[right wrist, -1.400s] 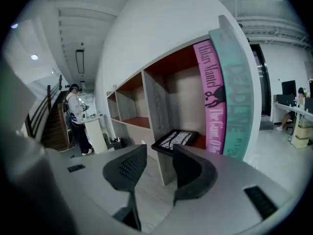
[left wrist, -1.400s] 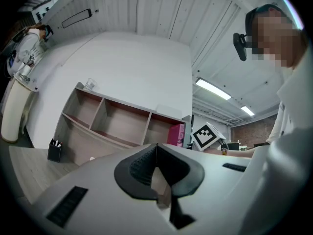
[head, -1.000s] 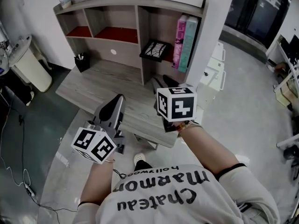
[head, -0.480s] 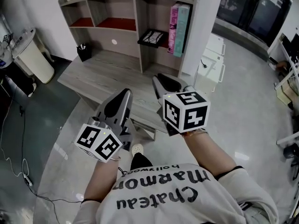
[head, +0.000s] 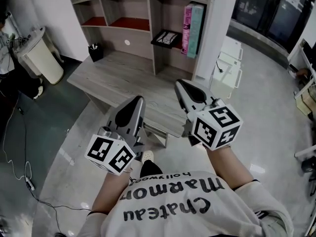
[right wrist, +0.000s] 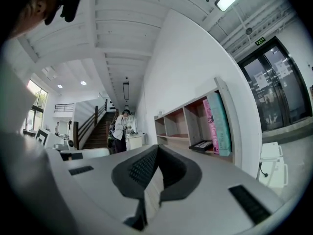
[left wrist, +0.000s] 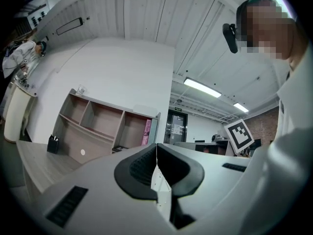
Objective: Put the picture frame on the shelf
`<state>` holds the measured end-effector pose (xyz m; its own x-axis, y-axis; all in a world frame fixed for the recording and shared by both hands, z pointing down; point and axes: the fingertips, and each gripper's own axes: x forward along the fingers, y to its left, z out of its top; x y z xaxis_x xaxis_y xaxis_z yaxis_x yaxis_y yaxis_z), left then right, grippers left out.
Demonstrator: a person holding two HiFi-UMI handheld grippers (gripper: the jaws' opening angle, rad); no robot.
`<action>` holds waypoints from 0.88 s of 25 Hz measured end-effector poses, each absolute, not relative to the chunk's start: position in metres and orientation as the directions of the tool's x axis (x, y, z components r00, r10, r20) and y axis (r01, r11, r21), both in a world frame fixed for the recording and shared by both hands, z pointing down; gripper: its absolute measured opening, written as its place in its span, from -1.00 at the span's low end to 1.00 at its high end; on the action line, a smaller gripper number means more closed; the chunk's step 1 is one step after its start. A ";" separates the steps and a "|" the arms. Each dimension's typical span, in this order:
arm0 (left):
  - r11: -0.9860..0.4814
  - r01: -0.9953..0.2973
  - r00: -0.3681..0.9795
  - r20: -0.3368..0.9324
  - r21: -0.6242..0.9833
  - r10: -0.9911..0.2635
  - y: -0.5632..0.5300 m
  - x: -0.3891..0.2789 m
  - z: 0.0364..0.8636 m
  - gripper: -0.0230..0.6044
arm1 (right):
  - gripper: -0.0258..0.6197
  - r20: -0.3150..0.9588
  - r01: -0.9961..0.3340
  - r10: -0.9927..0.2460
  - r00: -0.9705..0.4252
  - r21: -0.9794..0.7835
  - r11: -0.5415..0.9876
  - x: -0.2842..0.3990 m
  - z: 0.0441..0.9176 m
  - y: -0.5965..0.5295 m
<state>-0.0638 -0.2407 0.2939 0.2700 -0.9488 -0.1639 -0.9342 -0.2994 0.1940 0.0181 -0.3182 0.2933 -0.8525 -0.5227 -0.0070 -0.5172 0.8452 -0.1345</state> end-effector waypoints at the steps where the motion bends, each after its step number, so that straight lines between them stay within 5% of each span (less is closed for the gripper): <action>1: -0.293 -0.936 0.264 -0.162 0.195 -0.951 -0.239 -0.063 0.296 -0.87 | -0.90 -0.013 -0.518 -0.524 -0.851 -0.137 0.844 0.022 0.296 -0.317; 22: -0.257 -0.937 0.238 -0.107 0.238 -0.965 -0.240 -0.057 0.321 -0.87 | -0.90 0.045 -0.590 -0.590 -0.806 -0.145 0.795 0.050 0.327 -0.331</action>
